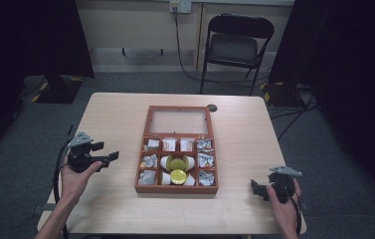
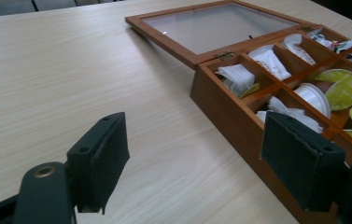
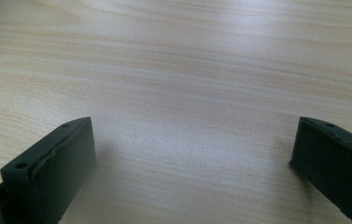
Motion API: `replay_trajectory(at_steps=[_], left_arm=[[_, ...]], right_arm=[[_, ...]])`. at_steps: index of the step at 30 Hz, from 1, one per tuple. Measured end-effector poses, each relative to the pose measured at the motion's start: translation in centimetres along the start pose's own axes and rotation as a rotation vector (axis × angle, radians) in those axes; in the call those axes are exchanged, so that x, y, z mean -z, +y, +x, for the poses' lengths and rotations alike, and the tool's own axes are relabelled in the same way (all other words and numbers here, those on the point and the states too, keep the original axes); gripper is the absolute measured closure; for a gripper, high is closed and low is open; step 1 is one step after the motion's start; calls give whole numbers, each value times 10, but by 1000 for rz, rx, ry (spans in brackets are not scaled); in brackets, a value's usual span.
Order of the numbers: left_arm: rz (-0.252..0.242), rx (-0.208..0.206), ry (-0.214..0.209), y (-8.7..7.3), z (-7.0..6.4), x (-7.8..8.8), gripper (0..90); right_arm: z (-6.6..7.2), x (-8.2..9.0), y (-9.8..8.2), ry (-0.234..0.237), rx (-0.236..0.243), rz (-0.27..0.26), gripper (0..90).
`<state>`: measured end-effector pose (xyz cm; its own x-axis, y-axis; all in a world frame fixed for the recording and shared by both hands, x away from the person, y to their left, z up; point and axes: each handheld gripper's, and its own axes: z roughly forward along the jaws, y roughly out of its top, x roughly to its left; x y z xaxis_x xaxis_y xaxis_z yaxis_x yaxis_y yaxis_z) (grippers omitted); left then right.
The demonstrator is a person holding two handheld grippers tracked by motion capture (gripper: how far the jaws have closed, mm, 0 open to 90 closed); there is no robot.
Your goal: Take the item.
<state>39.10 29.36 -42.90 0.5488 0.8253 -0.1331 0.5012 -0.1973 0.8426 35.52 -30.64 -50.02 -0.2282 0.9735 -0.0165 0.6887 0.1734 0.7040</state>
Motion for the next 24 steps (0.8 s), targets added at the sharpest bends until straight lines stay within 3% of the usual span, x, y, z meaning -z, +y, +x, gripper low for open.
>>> replay_trajectory(at_steps=[7, 15, 24], left_arm=[[2, -32, -62, 3, -11, -4, 250], [9, -83, -92, 5, -24, -8, 257], [19, -111, -120, 11, -38, -12, 272]], right_arm=[[0, 0, 0, -1, -1, 0, 0], [0, 0, 0, -1, -1, 0, 0], [0, 0, 0, -1, -1, 0, 0]])
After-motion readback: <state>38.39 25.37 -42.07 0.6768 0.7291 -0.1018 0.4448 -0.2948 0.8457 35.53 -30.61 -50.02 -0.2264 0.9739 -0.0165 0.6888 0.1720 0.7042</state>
